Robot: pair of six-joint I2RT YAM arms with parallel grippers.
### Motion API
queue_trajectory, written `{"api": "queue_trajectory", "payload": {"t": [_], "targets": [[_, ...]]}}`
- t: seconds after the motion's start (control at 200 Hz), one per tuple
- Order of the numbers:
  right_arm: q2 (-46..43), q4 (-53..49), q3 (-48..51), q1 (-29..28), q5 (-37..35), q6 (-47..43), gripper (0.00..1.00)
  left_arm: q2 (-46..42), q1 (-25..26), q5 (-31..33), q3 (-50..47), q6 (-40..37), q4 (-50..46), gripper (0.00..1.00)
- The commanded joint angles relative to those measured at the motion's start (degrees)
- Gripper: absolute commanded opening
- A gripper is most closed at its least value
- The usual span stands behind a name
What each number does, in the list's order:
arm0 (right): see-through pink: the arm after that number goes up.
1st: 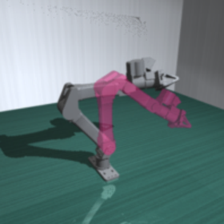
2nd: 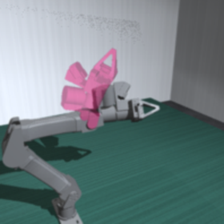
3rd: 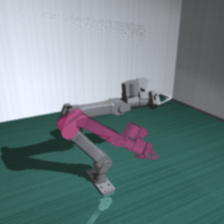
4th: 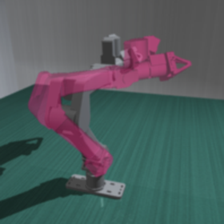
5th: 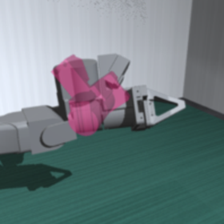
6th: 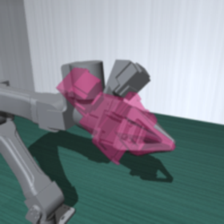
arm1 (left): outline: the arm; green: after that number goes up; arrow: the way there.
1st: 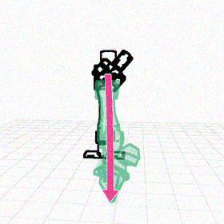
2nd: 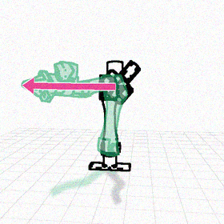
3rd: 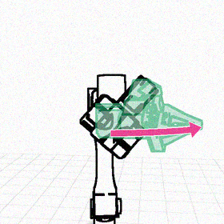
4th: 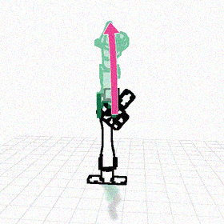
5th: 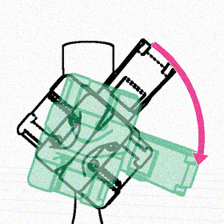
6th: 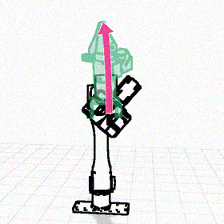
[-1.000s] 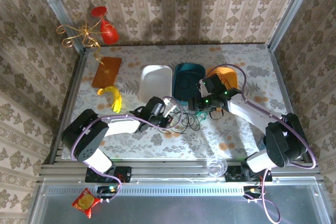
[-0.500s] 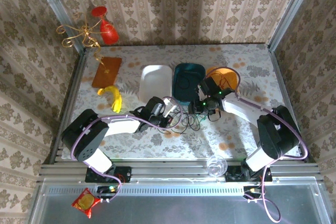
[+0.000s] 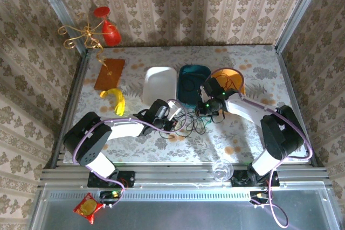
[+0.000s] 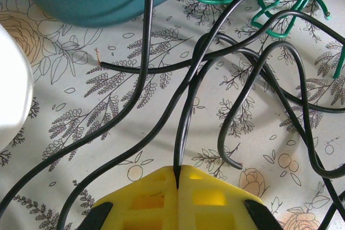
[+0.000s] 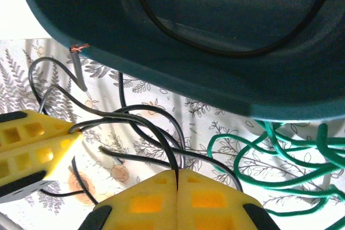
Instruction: Untangle the cables
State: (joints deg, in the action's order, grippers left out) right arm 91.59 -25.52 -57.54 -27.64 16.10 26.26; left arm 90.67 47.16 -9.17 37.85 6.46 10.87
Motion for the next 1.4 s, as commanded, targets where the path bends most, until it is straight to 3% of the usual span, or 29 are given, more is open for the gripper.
{"api": "queue_trajectory", "payload": {"t": [0.0, 0.15, 0.42, 0.615, 0.9, 1.105, 1.395], "targets": [[-5.2, 1.8, -0.1, -0.3, 2.0, 1.2, 0.01, 1.1, -0.2, -1.1, 0.3, -0.2, 1.2, 0.00], [-11.5, 4.4, -0.5, -0.3, -0.7, 2.9, 0.00, 1.4, -0.2, -1.6, 0.5, -0.3, 1.0, 0.00], [-25.3, 7.1, -3.6, -0.1, -19.8, 4.0, 0.00, 1.8, -0.2, -2.0, 0.2, -0.3, 1.1, 0.04], [-31.4, 14.9, -2.5, 1.1, -27.1, 5.2, 0.00, 1.9, -0.3, -2.0, -0.1, -0.5, 1.4, 0.05], [-32.7, 19.1, -4.3, 8.3, -24.9, 8.1, 0.00, 1.6, -0.3, -1.7, -1.0, -0.5, 1.9, 0.07], [-25.2, 18.3, -6.8, 11.7, -18.3, 6.3, 0.00, 1.1, -0.3, -1.6, -1.1, -0.5, 1.5, 0.07], [-12.5, 22.0, -6.4, 12.0, -13.6, 6.9, 0.00, 0.4, -0.3, -1.2, -1.4, -0.5, 1.1, 0.07]]}}
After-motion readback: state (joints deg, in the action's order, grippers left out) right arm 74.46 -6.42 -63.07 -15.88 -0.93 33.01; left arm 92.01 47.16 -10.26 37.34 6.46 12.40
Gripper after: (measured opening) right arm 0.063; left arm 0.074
